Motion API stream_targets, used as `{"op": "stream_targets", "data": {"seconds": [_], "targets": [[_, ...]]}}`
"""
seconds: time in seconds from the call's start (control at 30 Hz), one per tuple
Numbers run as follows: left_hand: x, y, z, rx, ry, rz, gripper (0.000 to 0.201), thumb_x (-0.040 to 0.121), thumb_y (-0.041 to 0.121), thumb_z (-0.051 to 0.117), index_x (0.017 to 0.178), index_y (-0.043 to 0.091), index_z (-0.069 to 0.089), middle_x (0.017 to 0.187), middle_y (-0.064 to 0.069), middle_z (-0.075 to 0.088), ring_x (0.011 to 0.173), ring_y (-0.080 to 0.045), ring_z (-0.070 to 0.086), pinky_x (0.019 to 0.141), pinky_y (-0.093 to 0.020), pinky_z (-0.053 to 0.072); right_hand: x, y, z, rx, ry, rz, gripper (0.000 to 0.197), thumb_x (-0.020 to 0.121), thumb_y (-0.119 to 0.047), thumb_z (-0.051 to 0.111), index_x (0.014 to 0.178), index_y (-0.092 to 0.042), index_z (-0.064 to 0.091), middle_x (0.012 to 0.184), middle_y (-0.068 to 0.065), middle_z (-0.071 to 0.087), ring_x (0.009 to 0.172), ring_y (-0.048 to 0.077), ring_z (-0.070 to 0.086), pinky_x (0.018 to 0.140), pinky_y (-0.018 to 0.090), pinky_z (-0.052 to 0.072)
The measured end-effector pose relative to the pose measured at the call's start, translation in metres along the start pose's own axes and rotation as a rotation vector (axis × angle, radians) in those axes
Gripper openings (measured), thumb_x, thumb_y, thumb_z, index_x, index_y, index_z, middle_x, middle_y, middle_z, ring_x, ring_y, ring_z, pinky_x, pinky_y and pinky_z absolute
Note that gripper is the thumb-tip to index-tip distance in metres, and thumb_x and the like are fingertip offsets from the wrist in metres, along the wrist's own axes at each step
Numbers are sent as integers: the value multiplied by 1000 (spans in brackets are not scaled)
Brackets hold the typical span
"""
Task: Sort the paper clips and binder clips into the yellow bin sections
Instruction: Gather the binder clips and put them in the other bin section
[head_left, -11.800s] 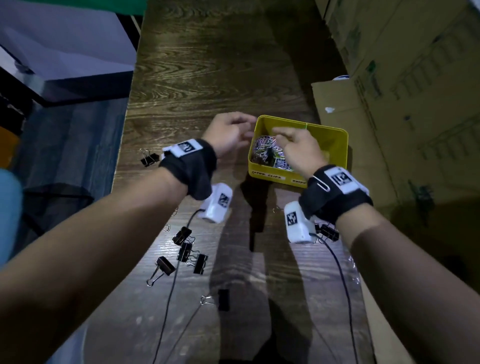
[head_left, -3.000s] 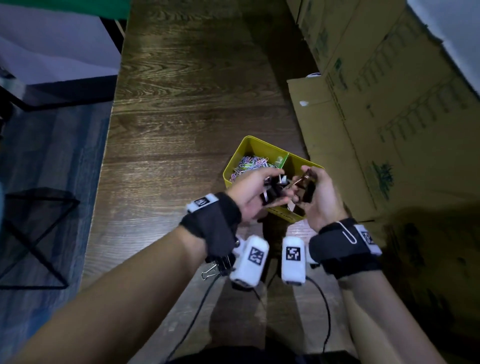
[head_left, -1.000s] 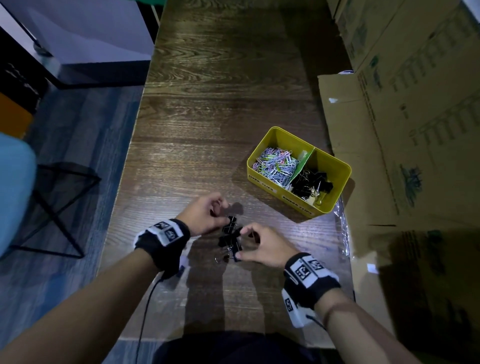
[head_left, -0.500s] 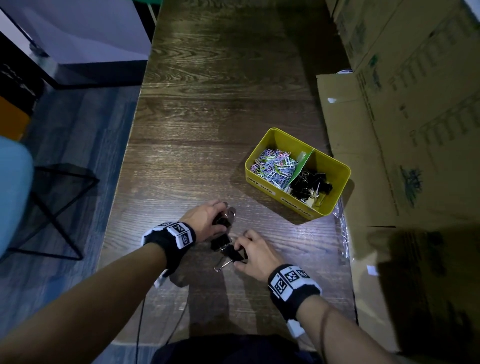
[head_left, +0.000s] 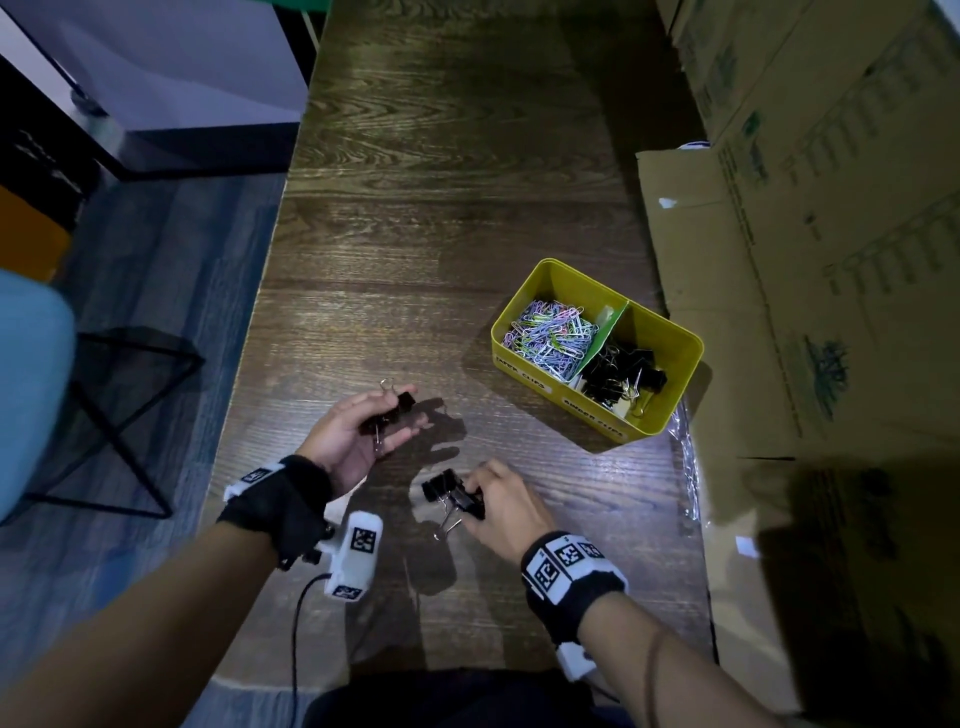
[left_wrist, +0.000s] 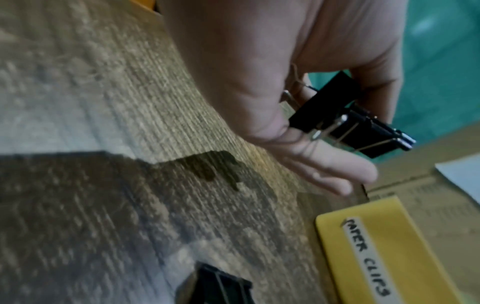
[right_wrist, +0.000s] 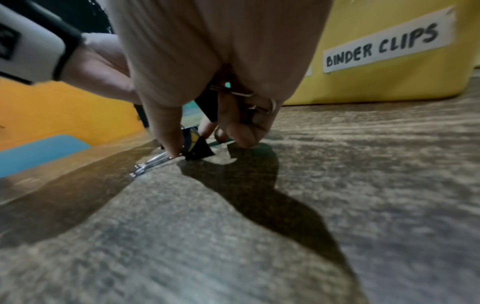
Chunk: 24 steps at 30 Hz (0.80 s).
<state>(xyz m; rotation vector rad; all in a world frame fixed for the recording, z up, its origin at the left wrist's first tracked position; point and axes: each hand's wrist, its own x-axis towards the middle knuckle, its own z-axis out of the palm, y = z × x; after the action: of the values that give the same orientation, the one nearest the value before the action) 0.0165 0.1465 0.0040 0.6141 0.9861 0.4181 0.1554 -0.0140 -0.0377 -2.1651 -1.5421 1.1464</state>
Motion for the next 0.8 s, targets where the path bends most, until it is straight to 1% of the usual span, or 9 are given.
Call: {"op": "stream_targets", "data": {"seconds": [0.1, 0.2, 0.3, 0.43, 0.53, 0.6, 0.67, 0.73, 0.8], "targets": [[-11, -1, -1, -104, -14, 9, 19, 81, 3, 51, 67, 14, 54, 118, -5, 65, 79, -25, 69, 54, -22, 56, -2, 4, -10, 50, 54, 2, 22, 86, -17, 59, 108, -19, 59, 111, 1, 59, 96, 19, 58, 79, 19, 38], [-16, -4, -2, -90, -35, -2, 21, 78, 2, 49, 86, 17, 62, 115, -7, 65, 75, -25, 69, 53, -24, 56, -3, 7, -18, 106, 15, 60, 29, 89, -20, 58, 117, -23, 54, 109, 5, 63, 93, 21, 61, 78, 23, 45], [-17, -6, -5, -46, -29, -66, 33, 79, 0, 45, 105, 13, 61, 106, -10, 65, 91, -35, 68, 64, -32, 58, -3, 12, -27, 231, -38, 117, 40, 94, -21, 53, 132, -27, 47, 123, 3, 59, 108, 21, 56, 86, 27, 42], [-19, -4, -7, 108, -17, -85, 28, 85, -10, 36, 82, 5, 60, 92, -14, 60, 81, -31, 69, 59, -31, 57, -1, 15, -36, 831, -17, 230, 33, 96, -5, 48, 123, -20, 58, 100, 4, 62, 59, 10, 53, 52, 26, 41], [-20, -6, -3, 335, -24, -56, 33, 82, -16, 46, 62, 7, 61, 81, -15, 55, 61, -27, 62, 45, -26, 50, -3, 11, -48, 1294, 0, 304, 34, 96, 6, 38, 115, -9, 62, 104, 15, 59, 55, 18, 60, 38, 23, 43], [-18, -12, -2, 602, -57, -4, 30, 76, -17, 58, 59, 8, 60, 96, -10, 56, 58, -22, 59, 44, -25, 49, -5, 8, -58, 1476, 0, 284, 32, 95, 6, 34, 108, -5, 62, 99, 14, 62, 59, 22, 66, 40, 24, 49], [-14, -19, -3, 1017, -126, 125, 29, 68, -7, 73, 59, 16, 58, 113, 2, 54, 75, -12, 62, 60, -20, 51, -5, 7, -64, 1555, 19, 271, 28, 94, 4, 34, 96, -5, 61, 89, 13, 60, 59, 22, 64, 41, 24, 48], [-11, -25, -2, 1376, -206, 271, 35, 61, 6, 80, 60, 26, 52, 115, 5, 52, 96, -6, 56, 76, -4, 37, -3, 7, -65, 1609, 22, 257, 22, 92, -1, 37, 90, -7, 58, 84, 13, 56, 59, 19, 57, 40, 21, 42], [-8, -34, -1, 1533, -240, 354, 39, 58, 14, 82, 63, 28, 46, 107, 5, 53, 91, -8, 54, 75, -6, 36, -2, 8, -65, 1691, -11, 239, 15, 91, -14, 43, 91, -9, 57, 83, 12, 57, 60, 17, 51, 41, 21, 37]]}}
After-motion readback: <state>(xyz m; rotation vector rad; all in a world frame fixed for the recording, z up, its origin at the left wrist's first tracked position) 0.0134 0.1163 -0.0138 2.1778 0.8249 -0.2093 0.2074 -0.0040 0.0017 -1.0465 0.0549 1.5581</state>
